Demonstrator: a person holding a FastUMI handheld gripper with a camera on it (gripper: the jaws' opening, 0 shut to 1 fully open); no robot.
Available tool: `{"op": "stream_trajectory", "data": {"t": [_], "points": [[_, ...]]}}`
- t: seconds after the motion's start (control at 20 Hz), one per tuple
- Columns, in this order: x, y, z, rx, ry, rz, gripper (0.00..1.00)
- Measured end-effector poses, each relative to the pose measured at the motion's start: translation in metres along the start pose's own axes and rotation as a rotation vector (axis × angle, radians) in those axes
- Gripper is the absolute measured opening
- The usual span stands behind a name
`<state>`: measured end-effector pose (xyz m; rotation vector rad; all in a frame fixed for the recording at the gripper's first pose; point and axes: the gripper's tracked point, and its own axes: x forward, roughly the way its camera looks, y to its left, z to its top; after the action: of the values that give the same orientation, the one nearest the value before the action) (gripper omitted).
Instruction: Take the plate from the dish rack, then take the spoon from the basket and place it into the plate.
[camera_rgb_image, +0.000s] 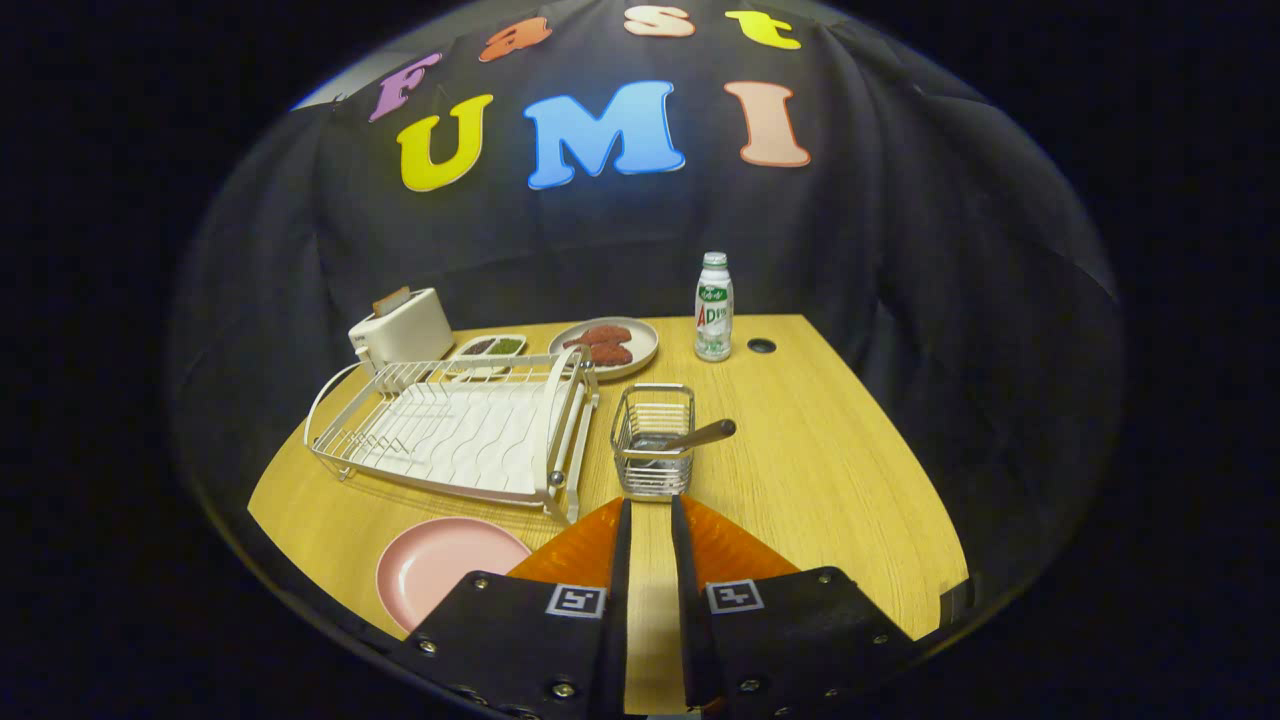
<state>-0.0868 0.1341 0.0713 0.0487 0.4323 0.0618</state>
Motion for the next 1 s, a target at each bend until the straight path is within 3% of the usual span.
{"op": "stream_trajectory", "data": {"t": [0.45, 0.75, 1.0], "points": [[0.01, -0.033, 0.012, -0.031, -0.256, 0.005, 0.22], [0.042, -0.043, 0.022, -0.008, -0.387, 0.061, 0.22], [0.074, -0.046, 0.022, -0.014, -0.386, 0.06, 0.24]]}}
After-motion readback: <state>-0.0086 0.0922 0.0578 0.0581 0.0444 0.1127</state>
